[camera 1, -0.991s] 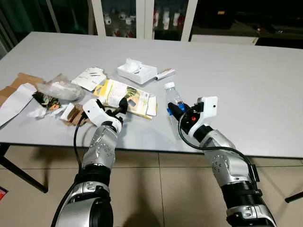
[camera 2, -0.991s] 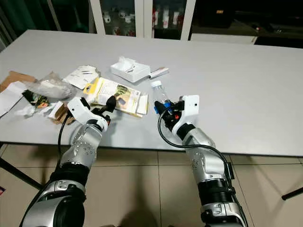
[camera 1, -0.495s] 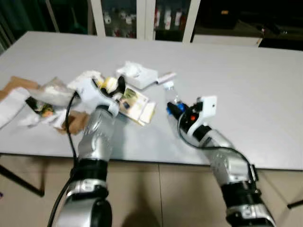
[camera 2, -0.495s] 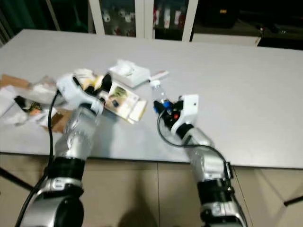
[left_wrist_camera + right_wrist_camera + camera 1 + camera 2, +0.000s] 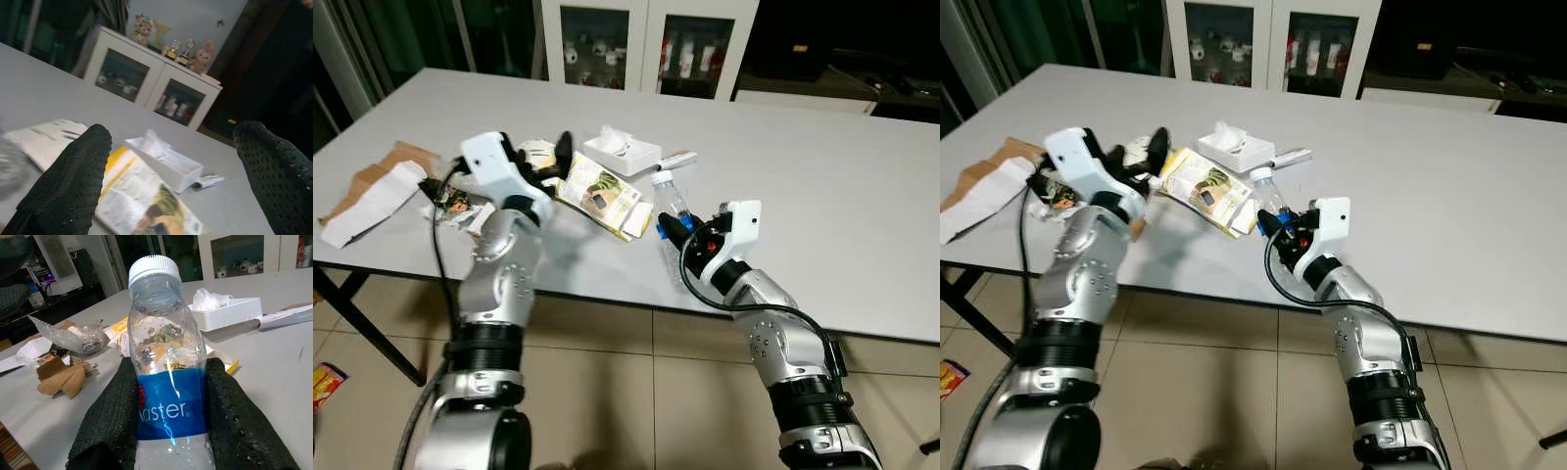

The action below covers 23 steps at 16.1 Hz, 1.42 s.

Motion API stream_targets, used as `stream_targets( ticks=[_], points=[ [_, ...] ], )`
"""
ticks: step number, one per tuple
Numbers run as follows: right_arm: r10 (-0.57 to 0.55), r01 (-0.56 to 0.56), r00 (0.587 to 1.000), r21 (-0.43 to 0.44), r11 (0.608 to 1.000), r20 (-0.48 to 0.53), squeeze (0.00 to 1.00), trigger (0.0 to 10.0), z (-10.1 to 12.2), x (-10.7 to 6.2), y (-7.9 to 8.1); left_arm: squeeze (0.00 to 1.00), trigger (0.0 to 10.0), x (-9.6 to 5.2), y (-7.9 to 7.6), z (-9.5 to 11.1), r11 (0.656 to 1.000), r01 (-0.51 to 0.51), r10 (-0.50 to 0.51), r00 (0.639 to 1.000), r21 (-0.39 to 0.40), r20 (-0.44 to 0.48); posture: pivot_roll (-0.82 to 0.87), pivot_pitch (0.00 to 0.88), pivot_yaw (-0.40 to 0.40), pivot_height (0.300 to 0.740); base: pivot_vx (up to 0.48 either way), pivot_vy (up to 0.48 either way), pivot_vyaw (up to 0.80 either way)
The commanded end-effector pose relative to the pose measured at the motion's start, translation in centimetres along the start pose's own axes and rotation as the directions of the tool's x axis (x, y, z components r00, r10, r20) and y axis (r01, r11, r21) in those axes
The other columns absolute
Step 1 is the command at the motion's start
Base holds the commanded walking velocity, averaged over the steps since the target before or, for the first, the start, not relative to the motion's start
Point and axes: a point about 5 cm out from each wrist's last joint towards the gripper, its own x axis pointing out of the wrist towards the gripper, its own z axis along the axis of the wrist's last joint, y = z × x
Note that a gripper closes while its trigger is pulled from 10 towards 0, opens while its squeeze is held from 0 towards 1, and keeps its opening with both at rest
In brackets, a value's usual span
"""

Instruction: Picking trash to rubbish bin

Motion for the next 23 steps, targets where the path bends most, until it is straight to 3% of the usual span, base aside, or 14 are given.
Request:
stream_targets(
  ticks=[1, 5, 7, 14, 20, 23],
  points=[
    [-0.013, 0.013, 1.000, -0.005, 1.000, 0.015, 0.00, 10.0, 0.3, -0.2, -0.3, 0.00, 10.0, 0.1, 0.0, 0.1, 0.999, -0.009, 0.009, 1.000, 0.041, -0.002, 0.03, 0.037, -0.020, 0.740, 0.255, 0.000, 0.00],
    [-0.025, 0.025, 0.999, -0.001, 1.000, 0.023, 0.00, 10.0, 0.4, -0.1, -0.3, 0.00, 10.0, 0.0, 0.6, 0.7, 0.975, -0.006, 0.004, 1.000, 0.222, 0.011, 0.03, 0.039, -0.014, 0.740, 0.311, 0.000, 0.00],
    [-0.028, 0.028, 0.999, 0.001, 1.000, 0.027, 0.00, 10.0, 0.4, -0.1, -0.3, 0.00, 10.0, 0.0, 0.8, 0.9, 0.968, -0.013, 0.008, 1.000, 0.252, 0.022, 0.03, 0.040, -0.015, 0.740, 0.414, 0.000, 0.00],
    [-0.031, 0.031, 0.999, 0.004, 1.000, 0.028, 0.00, 10.0, 0.4, -0.1, -0.3, 0.00, 10.0, 0.2, 1.2, 2.0, 0.945, -0.032, 0.013, 0.998, 0.324, 0.062, 0.03, 0.039, -0.014, 0.740, 0.480, 0.000, 0.00],
    [-0.035, 0.035, 0.999, 0.004, 0.999, 0.028, 0.00, 10.0, 0.3, -0.2, -0.4, 0.00, 10.0, 0.3, 1.3, 2.2, 0.941, -0.035, 0.012, 0.998, 0.337, 0.069, 0.03, 0.037, -0.013, 0.740, 0.480, 0.000, 0.00],
    [-0.036, 0.036, 0.999, 0.003, 0.999, 0.029, 0.00, 10.0, 0.3, -0.3, -0.4, 0.00, 10.0, 0.2, 1.2, 2.4, 0.939, -0.034, 0.008, 0.997, 0.343, 0.077, 0.03, 0.037, -0.012, 0.740, 0.091, 0.000, 0.00]
  ],
)
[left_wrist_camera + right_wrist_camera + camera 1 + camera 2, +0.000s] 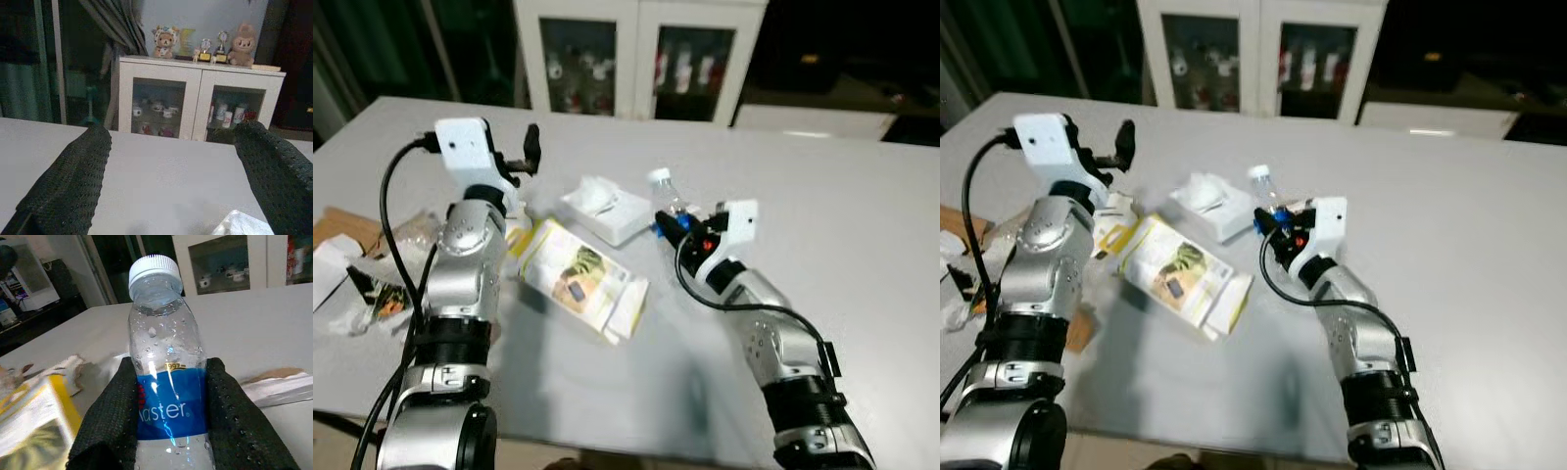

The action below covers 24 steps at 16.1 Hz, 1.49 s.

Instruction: Picking trash to rubbish bin

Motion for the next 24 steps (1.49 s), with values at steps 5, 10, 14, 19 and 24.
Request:
stream_targets(
  ticks=[5, 10, 14, 19, 24],
  points=[
    [-0.025, 0.025, 1.000, -0.003, 1.000, 0.009, 0.00, 10.0, 0.3, -0.5, -0.7, 0.00, 10.0, 0.0, -0.7, 0.5, 0.997, 0.068, -0.068, 0.998, -0.030, -0.002, 0.03, 0.042, -0.011, 0.740, 0.000, 0.000, 0.00],
    [-0.029, 0.029, 1.000, 0.002, 1.000, 0.008, 0.00, 10.0, 0.1, -0.5, -0.7, 0.00, 10.0, -0.1, 1.4, 0.9, 0.992, 0.128, -0.125, 0.989, 0.025, -0.080, 0.04, 0.047, -0.006, 0.740, 0.000, 0.000, 0.00],
    [-0.029, 0.029, 1.000, 0.006, 1.000, 0.007, 0.00, 10.0, 0.0, -0.5, -0.6, 0.00, 10.0, -1.4, 4.2, -1.3, 0.959, 0.279, -0.247, 0.906, 0.047, -0.342, 0.05, 0.050, -0.001, 0.740, 0.000, 0.000, 0.00],
    [-0.024, 0.024, 1.000, 0.009, 1.000, 0.000, 0.00, 10.0, -0.2, -0.6, -0.5, 0.00, 10.0, -2.4, 5.1, -1.3, 0.916, 0.391, -0.397, 0.851, -0.087, -0.343, 0.05, 0.046, 0.001, 0.740, 0.000, 0.000, 0.00],
    [-0.017, 0.017, 1.000, 0.009, 1.000, -0.004, 0.00, 10.0, -0.3, -0.6, -0.4, 0.00, 10.0, -3.3, 6.5, -1.6, 0.888, 0.413, -0.458, 0.832, -0.201, -0.314, 0.04, 0.033, 0.001, 0.740, 0.000, 0.000, 0.00]
  ],
)
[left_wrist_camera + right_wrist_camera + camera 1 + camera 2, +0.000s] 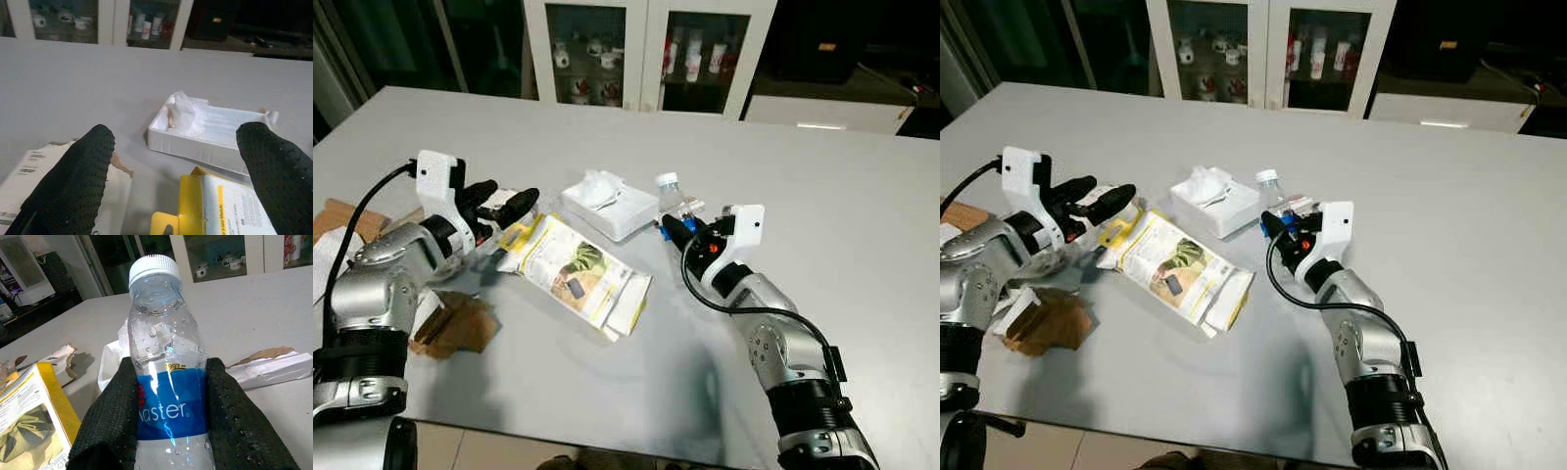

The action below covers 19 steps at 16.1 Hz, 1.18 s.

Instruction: Picking trash to rubbish bin

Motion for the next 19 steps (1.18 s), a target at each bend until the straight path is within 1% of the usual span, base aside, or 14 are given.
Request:
stream_targets(
  ticks=[1, 2, 4, 6, 7, 9, 10, 12, 14, 15, 18, 19],
  points=[
    [0.005, -0.005, 1.000, 0.000, 1.000, 0.004, 0.00, 10.0, 0.1, -0.1, 0.0, 0.00, 10.0, -0.8, 0.4, -0.1, 1.000, 0.021, -0.021, 1.000, -0.018, 0.000, 0.04, 0.030, 0.002, 0.740, 0.000, 0.000, 0.00],
    [0.005, -0.005, 1.000, -0.001, 1.000, 0.004, 0.00, 10.0, 0.1, -0.2, 0.0, 0.00, 10.0, -1.4, 0.5, 0.1, 0.997, 0.060, -0.060, 0.998, -0.039, 0.014, 0.05, 0.025, 0.002, 0.740, 0.000, 0.000, 0.00],
    [0.006, -0.006, 1.000, -0.001, 1.000, 0.003, 0.00, 10.0, 0.1, -0.2, 0.0, 0.00, 10.0, -2.0, 0.5, 0.3, 0.991, 0.116, -0.114, 0.993, -0.068, 0.038, 0.05, 0.021, 0.000, 0.740, 0.000, 0.000, 0.00],
    [0.011, -0.011, 1.000, -0.001, 1.000, -0.001, 0.00, 10.0, 0.0, -0.1, 0.0, 0.00, 10.0, -2.8, 1.0, -0.1, 0.984, 0.153, -0.152, 0.988, -0.088, 0.023, 0.05, 0.020, -0.003, 0.740, 0.000, 0.000, 0.00],
    [0.013, -0.013, 1.000, -0.001, 1.000, -0.002, 0.00, 10.0, 0.0, -0.1, 0.0, 0.00, 10.0, -3.5, 1.3, -1.2, 0.978, 0.180, -0.183, 0.983, -0.109, -0.018, 0.05, 0.021, -0.005, 0.740, 0.000, 0.000, 0.00],
    [0.014, -0.014, 1.000, -0.002, 1.000, -0.003, 0.00, 10.0, 0.1, -0.1, -0.1, 0.00, 10.0, -3.8, 1.5, -2.2, 0.978, 0.172, -0.180, 0.982, -0.122, -0.054, 0.05, 0.026, -0.011, 0.740, 0.000, 0.000, 0.00],
    [0.014, -0.014, 1.000, -0.003, 1.000, -0.006, 0.00, 10.0, 0.1, -0.2, -0.1, 0.00, 10.0, -3.8, 1.7, -3.0, 0.981, 0.156, -0.167, 0.982, -0.115, -0.088, 0.05, 0.033, -0.014, 0.740, 0.000, 0.000, 0.00],
    [0.014, -0.014, 1.000, -0.003, 1.000, -0.007, 0.00, 10.0, 0.1, -0.2, -0.1, 0.00, 10.0, -3.8, 1.7, -3.1, 0.983, 0.150, -0.161, 0.982, -0.107, -0.099, 0.05, 0.033, -0.014, 0.740, 0.000, 0.000, 0.00],
    [0.019, -0.019, 1.000, -0.001, 1.000, -0.008, 0.00, 10.0, 0.2, -0.3, -0.1, 0.00, 10.0, -3.1, 1.8, -3.8, 0.990, 0.113, -0.123, 0.983, -0.080, -0.139, 0.05, 0.037, -0.015, 0.740, 0.000, 0.000, 0.00],
    [0.019, -0.019, 1.000, -0.001, 1.000, -0.008, 0.00, 10.0, 0.2, -0.3, -0.1, 0.00, 10.0, -3.1, 1.8, -3.8, 0.990, 0.113, -0.123, 0.983, -0.080, -0.139, 0.05, 0.037, -0.015, 0.740, 0.000, 0.000, 0.00],
    [0.067, -0.067, 0.998, -0.010, 0.998, -0.018, 0.00, 10.0, 0.2, -0.7, 0.2, 0.00, 10.0, -2.5, 1.0, -4.7, 0.981, 0.172, -0.185, 0.969, -0.091, -0.165, 0.03, 0.047, -0.019, 0.740, 0.000, 0.000, 0.00],
    [0.112, -0.113, 0.993, -0.006, 0.994, -0.026, 0.00, 10.0, 0.3, -0.9, 0.5, 0.00, 10.0, -2.1, 0.6, -5.1, 0.976, 0.198, -0.212, 0.960, -0.094, -0.182, 0.03, 0.047, -0.019, 0.740, 0.000, 0.000, 0.00]
  ],
)
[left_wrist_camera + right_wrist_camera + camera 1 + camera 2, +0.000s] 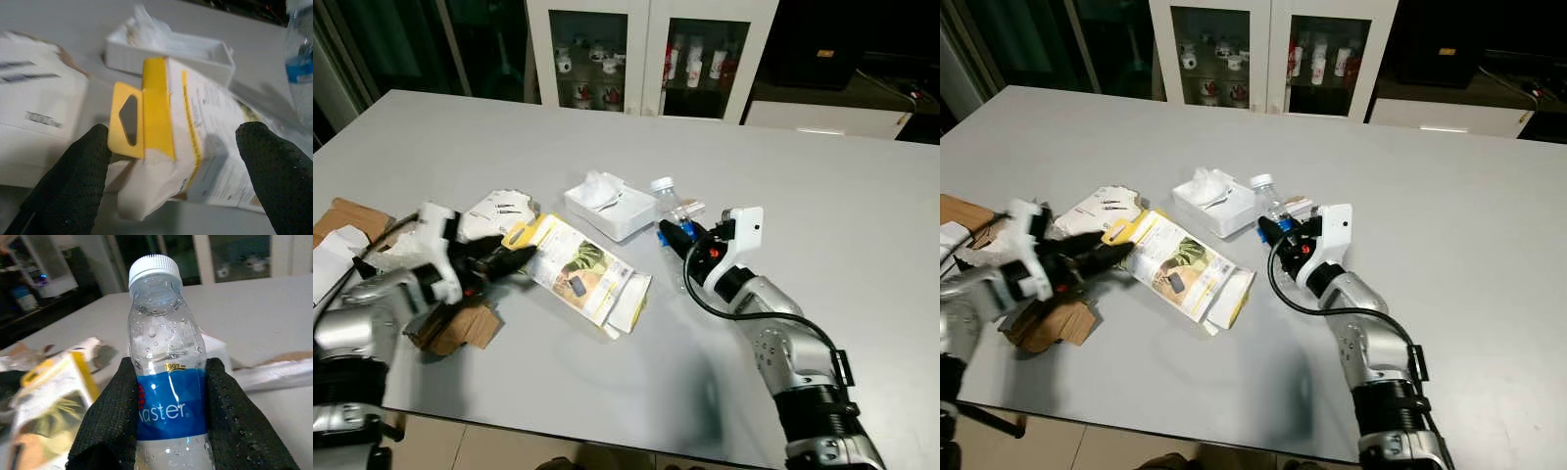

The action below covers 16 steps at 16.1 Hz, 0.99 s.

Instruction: Picking trash to rubbish bin

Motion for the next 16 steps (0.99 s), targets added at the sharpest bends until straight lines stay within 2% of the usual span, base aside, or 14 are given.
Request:
stream_targets(
  ticks=[1, 3, 7, 9, 11, 13, 16],
  points=[
    [0.047, -0.047, 0.999, 0.001, 0.999, -0.006, 0.00, 10.0, 0.1, -0.2, 0.4, 0.00, 10.0, 0.4, -0.2, 0.2, 0.999, 0.024, -0.023, 1.000, 0.030, -0.020, 0.03, 0.049, -0.018, 0.740, 0.000, 0.000, 0.00],
    [0.136, -0.136, 0.991, -0.011, 0.991, -0.012, 0.00, 10.0, 0.1, -0.4, 1.5, 0.00, 10.0, 0.8, -0.5, 0.1, 0.998, 0.065, -0.064, 0.998, 0.020, -0.020, 0.03, 0.051, -0.017, 0.740, 0.000, 0.000, 0.00],
    [0.143, -0.143, 0.990, -0.009, 0.990, -0.019, 0.00, 10.0, 0.0, -0.6, 1.6, 0.00, 10.0, 1.0, -0.4, -0.1, 0.997, 0.080, -0.080, 0.996, 0.013, -0.036, 0.03, 0.055, -0.015, 0.740, 0.000, 0.000, 0.00],
    [0.153, -0.154, 0.988, -0.008, 0.988, -0.025, 0.00, 10.0, 0.0, -0.9, 1.7, 0.00, 10.0, 0.8, -0.1, -0.1, 0.995, 0.099, -0.100, 0.995, -0.019, -0.024, 0.03, 0.057, -0.015, 0.740, 0.000, 0.000, 0.00],
    [0.170, -0.170, 0.985, -0.007, 0.985, -0.033, 0.00, 10.0, -0.1, -1.0, 1.8, 0.00, 10.0, 0.4, 0.9, -1.2, 0.999, 0.036, -0.038, 0.997, -0.036, -0.063, 0.03, 0.058, -0.015, 0.740, 0.000, 0.000, 0.00],
    [0.188, -0.188, 0.982, -0.004, 0.982, -0.033, 0.00, 10.0, -0.1, -1.1, 2.1, 0.00, 10.0, 0.2, 1.3, -1.7, 0.999, 0.011, -0.015, 0.996, -0.037, -0.085, 0.02, 0.062, -0.012, 0.740, 0.000, 0.000, 0.00],
    [0.210, -0.211, 0.977, -0.009, 0.977, -0.046, 0.00, 10.0, -0.3, -1.3, 2.4, 0.00, 10.0, -0.1, 2.7, -0.9, 0.990, -0.144, 0.144, 0.988, 0.007, -0.058, 0.03, 0.064, -0.013, 0.740, 0.000, 0.000, 0.00]
  ],
)
